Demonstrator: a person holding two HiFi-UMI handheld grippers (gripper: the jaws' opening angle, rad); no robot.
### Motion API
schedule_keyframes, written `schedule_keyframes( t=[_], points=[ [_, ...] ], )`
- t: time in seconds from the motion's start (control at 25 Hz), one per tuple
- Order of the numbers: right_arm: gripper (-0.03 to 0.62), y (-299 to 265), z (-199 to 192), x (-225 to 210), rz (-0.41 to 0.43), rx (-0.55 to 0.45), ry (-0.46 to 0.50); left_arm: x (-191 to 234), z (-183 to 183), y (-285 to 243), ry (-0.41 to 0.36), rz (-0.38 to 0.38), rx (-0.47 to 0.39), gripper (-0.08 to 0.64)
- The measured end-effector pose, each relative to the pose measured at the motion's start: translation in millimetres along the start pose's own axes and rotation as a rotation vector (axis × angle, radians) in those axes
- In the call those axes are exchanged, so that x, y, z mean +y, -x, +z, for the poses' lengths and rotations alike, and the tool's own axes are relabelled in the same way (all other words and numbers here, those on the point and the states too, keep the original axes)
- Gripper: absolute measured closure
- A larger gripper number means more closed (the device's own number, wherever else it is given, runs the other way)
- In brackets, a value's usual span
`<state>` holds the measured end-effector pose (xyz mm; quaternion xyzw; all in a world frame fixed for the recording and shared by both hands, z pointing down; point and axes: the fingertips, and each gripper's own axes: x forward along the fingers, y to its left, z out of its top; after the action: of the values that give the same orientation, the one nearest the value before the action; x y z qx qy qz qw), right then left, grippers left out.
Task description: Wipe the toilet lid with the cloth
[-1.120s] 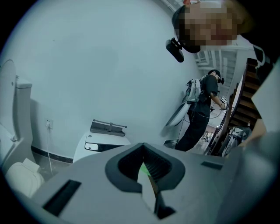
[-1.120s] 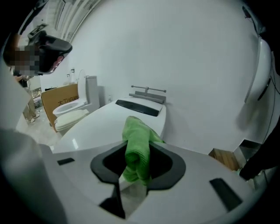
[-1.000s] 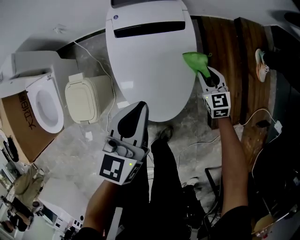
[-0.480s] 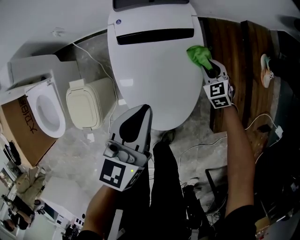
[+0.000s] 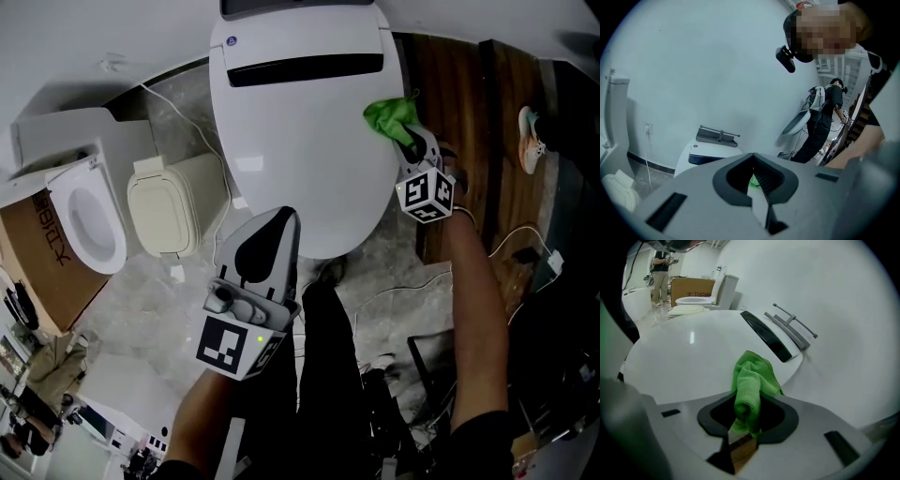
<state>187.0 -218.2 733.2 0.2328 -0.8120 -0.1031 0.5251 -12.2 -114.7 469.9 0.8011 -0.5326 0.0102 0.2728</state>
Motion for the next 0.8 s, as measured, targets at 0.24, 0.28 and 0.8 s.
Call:
schedule_keyframes(
  t=[0.24,0.28,0.8],
  points=[
    [0.469,12.5,-2.8,34.2,0.003,0.036,0.099,-18.6,-4.3,11.1,-0.004,-0.011,-0.030,0.551],
    [0.469,15.1,-3.6,41.0,0.003,0.042,0.104,-21.4,-5.7,13.8,-0.005,-0.008,-0.030,0.551],
    [0.472,58.3,-19.7,151.4,-0.007,0.190,0.113,-34.4,-15.0,79.1,0.020,0.038,-0.107,0.551]
  ],
)
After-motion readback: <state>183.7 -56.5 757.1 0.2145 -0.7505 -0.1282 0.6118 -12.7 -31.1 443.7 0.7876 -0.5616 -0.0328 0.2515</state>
